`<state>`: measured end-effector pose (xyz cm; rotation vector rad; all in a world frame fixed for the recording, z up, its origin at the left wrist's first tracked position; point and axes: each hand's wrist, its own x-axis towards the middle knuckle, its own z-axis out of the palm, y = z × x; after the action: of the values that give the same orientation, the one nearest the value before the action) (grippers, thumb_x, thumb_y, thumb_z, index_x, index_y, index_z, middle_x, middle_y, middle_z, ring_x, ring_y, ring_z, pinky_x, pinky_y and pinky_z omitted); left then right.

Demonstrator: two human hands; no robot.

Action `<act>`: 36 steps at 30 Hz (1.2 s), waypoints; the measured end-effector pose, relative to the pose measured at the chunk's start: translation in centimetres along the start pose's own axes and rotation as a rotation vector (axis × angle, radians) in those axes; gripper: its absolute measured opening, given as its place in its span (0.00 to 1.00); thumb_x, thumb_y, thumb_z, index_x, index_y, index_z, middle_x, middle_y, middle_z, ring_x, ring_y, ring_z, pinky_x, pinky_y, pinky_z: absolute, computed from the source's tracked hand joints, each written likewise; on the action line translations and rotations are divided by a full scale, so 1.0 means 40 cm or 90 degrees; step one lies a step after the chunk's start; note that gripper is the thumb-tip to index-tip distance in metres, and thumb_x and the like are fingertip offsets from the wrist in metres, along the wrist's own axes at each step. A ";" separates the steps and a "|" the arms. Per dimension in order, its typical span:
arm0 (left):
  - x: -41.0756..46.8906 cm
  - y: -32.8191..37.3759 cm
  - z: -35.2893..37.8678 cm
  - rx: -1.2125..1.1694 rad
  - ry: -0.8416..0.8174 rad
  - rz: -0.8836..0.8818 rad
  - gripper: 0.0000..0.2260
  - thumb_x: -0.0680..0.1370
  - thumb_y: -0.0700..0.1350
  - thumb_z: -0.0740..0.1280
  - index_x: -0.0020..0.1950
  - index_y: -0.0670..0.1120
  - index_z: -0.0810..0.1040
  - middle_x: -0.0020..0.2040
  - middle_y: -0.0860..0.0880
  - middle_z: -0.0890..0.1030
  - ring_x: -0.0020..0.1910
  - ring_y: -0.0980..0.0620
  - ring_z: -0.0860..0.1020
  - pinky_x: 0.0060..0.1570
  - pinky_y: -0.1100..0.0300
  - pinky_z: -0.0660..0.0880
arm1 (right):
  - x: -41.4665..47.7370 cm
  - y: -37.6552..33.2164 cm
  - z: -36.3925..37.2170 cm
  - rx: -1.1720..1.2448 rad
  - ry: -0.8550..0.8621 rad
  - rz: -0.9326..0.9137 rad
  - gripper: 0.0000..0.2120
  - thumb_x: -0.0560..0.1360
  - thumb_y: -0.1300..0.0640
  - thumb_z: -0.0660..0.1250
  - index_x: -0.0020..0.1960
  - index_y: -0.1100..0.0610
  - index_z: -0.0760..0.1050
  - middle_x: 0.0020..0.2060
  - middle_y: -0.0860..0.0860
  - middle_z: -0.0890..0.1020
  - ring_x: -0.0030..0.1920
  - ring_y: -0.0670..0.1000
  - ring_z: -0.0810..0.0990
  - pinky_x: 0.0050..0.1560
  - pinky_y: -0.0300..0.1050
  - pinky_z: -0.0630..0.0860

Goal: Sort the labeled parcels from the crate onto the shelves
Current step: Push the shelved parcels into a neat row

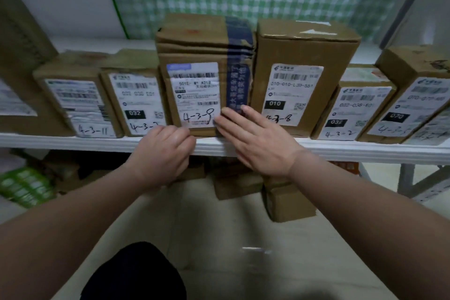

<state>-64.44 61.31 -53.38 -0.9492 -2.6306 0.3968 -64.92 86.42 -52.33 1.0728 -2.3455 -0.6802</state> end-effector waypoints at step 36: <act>-0.169 -0.183 0.108 -0.263 0.250 -0.460 0.07 0.71 0.35 0.62 0.47 0.40 0.76 0.44 0.43 0.75 0.43 0.45 0.74 0.41 0.53 0.72 | 0.391 -0.169 0.009 -0.098 0.029 -0.166 0.38 0.77 0.35 0.46 0.78 0.59 0.55 0.77 0.54 0.59 0.78 0.52 0.55 0.75 0.53 0.37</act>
<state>-65.30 50.82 -56.01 -0.0907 -2.4915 -0.4708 -70.54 70.36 -53.48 1.3207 -2.0964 -0.9035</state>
